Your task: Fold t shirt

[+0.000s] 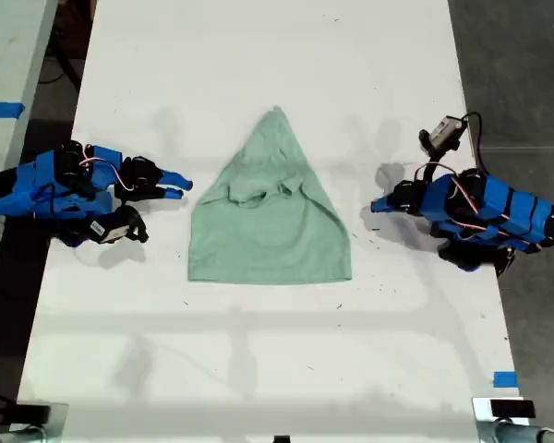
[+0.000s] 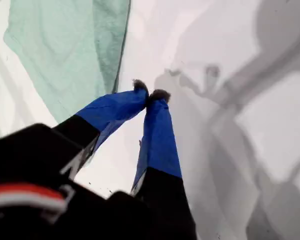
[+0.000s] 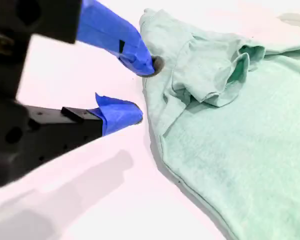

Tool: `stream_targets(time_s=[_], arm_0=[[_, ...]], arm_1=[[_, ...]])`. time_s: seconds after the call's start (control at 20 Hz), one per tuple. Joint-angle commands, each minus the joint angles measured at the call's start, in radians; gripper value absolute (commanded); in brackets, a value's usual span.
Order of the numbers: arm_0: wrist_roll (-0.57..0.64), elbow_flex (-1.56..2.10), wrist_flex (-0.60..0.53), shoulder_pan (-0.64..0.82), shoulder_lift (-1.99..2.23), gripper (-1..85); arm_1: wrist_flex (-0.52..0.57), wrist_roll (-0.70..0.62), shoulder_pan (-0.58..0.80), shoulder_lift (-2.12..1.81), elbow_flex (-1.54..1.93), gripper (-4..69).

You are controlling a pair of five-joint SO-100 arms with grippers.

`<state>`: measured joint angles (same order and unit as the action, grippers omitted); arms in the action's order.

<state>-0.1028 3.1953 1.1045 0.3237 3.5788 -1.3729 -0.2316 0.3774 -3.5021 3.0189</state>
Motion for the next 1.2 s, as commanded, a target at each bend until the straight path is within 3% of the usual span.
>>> stream_targets(time_s=[0.0,1.15], arm_0=[[-0.011,0.008,0.000,0.011,0.008,11.5],[-0.011,0.008,0.000,0.011,0.008,11.5]], arm_1=[[0.003,0.012,-0.008,-0.003,0.072,2.4],[0.003,0.009,-0.018,-0.003,0.072,1.8]])
